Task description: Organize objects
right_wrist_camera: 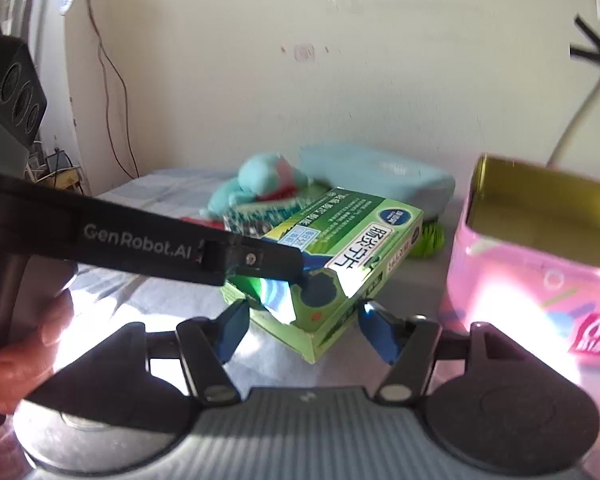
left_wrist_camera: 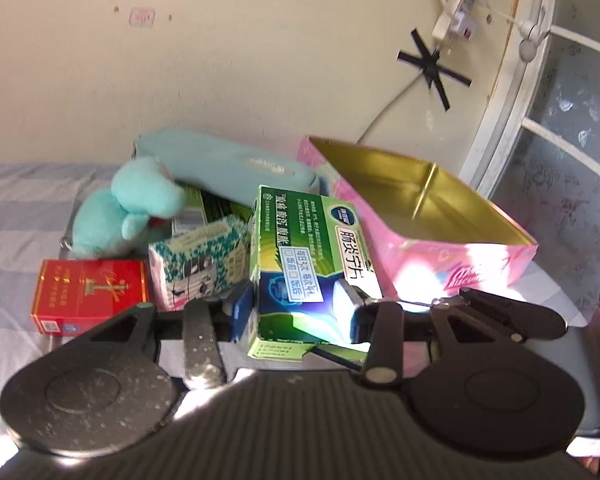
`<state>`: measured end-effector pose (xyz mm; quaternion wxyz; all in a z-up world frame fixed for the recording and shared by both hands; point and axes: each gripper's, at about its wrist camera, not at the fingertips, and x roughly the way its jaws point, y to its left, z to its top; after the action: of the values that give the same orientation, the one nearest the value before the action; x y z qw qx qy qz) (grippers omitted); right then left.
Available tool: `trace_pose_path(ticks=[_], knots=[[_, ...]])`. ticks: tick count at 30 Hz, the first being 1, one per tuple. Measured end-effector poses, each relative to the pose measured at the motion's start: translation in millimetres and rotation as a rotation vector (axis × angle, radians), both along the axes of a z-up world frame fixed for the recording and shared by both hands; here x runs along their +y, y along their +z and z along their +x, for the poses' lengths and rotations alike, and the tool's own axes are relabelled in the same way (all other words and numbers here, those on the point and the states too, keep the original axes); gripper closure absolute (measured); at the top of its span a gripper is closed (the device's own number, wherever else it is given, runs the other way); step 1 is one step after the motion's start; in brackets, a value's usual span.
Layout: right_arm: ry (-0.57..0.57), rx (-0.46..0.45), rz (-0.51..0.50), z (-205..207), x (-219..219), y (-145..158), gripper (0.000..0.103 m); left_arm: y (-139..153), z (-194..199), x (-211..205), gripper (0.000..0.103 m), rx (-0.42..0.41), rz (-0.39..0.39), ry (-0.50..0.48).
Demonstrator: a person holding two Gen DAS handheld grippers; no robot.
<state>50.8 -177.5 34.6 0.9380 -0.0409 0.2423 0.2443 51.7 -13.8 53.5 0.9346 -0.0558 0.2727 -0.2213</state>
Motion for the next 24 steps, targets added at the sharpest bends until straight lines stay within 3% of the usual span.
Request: trace_pose_path(ticks=[4, 7, 13, 19, 21, 24], knots=[[-0.061, -0.215, -0.030, -28, -11, 24, 0.041, 38, -1, -27, 0.057, -0.104, -0.002, -0.040], [-0.155, -0.292, -0.047, -27, -42, 34, 0.041, 47, 19, -69, 0.057, -0.142, 0.008, -0.122], [-0.338, -0.212, -0.030, 14, -128, 34, 0.041, 29, 65, -162, 0.056, -0.104, -0.011, -0.261], [-0.473, -0.122, 0.054, 42, -193, 14, 0.037, 1, 88, -219, 0.055, -0.024, 0.005, -0.304], [-0.519, -0.105, 0.025, 46, -200, 8, 0.036, -5, 89, -229, 0.055, -0.014, 0.027, -0.302], [-0.563, -0.152, -0.009, 42, -204, 5, 0.019, -9, 83, -228, 0.054, -0.022, 0.037, -0.289]])
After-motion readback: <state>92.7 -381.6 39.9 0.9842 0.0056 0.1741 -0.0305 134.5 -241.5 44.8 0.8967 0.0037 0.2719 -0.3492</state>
